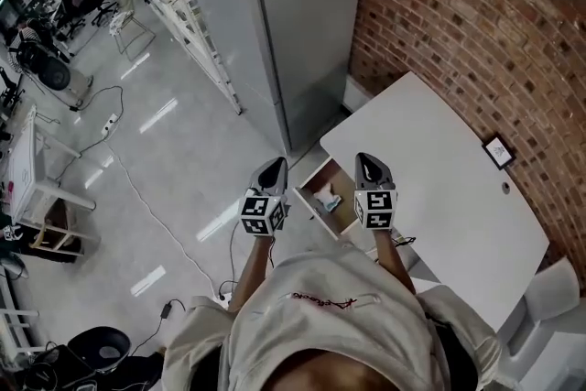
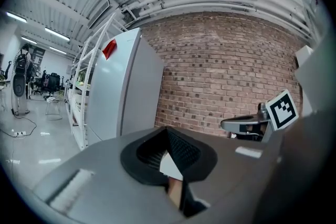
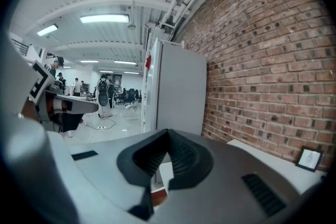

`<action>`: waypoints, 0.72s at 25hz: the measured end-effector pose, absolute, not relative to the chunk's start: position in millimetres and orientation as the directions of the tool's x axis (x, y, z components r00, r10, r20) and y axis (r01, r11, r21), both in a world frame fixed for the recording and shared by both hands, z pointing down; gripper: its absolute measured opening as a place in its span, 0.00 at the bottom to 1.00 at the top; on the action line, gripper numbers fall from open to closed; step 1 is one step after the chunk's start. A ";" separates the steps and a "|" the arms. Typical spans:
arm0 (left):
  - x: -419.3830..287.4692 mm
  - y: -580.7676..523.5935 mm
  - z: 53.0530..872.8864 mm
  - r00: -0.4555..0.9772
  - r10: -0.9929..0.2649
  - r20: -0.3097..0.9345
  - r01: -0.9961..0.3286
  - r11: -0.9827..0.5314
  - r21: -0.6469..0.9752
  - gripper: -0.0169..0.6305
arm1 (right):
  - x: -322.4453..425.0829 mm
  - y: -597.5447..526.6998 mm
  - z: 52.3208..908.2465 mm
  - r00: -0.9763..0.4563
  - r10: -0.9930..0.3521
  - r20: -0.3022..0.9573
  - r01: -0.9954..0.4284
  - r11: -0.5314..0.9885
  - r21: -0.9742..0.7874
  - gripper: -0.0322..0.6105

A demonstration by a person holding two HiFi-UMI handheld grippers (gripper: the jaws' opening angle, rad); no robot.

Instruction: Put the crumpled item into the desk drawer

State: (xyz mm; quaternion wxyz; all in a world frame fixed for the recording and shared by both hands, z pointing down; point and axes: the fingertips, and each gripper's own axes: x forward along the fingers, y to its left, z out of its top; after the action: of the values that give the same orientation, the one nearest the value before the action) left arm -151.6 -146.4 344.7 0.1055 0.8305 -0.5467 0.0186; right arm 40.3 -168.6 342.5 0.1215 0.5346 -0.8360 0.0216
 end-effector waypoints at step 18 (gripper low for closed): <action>-157.6 -145.0 333.5 0.422 -0.898 0.127 -0.904 -0.405 0.137 0.04 | 49.5 -158.6 329.0 -0.347 -0.915 0.205 -0.922 0.373 0.108 0.07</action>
State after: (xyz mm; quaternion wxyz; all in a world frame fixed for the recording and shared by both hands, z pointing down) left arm -157.6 -145.0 333.5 0.0926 0.8381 -0.5373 0.0165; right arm 49.5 -158.6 329.0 0.1156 0.5598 -0.8204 0.0134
